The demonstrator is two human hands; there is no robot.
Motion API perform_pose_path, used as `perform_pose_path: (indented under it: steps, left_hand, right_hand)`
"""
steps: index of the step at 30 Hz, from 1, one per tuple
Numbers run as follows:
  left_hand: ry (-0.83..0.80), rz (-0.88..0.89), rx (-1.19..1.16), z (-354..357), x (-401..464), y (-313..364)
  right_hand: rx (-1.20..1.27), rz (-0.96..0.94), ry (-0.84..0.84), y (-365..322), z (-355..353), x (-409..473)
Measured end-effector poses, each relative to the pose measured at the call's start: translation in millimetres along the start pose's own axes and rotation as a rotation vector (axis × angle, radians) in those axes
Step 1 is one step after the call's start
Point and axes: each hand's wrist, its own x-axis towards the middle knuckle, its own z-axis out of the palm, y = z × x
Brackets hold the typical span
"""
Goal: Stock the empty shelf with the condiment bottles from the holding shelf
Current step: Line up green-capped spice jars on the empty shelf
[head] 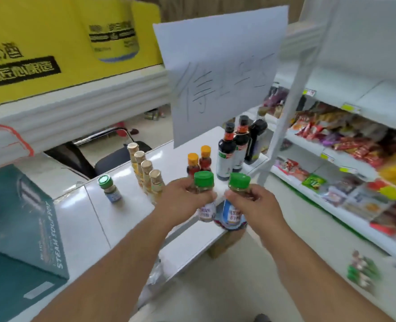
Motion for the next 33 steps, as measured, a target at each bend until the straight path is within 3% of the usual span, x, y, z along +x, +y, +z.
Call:
perform_pose_path:
  steps: [8,20,33]
  left_hand:
    - [-0.239,0.121,0.016,123.4,47.3,94.5]
    - [-0.418,0.309,0.075,328.0,101.4,252.4]
    - [-0.545,0.402,0.116,436.9,229.6,329.2]
  right_hand:
    - [0.055,0.018,0.25,1.4,-134.6,36.9]
    - [0.04,-0.012,0.557,-9.5,-361.6,95.6]
    - [-0.013,0.018,0.768,-16.2,-447.1,211.4]
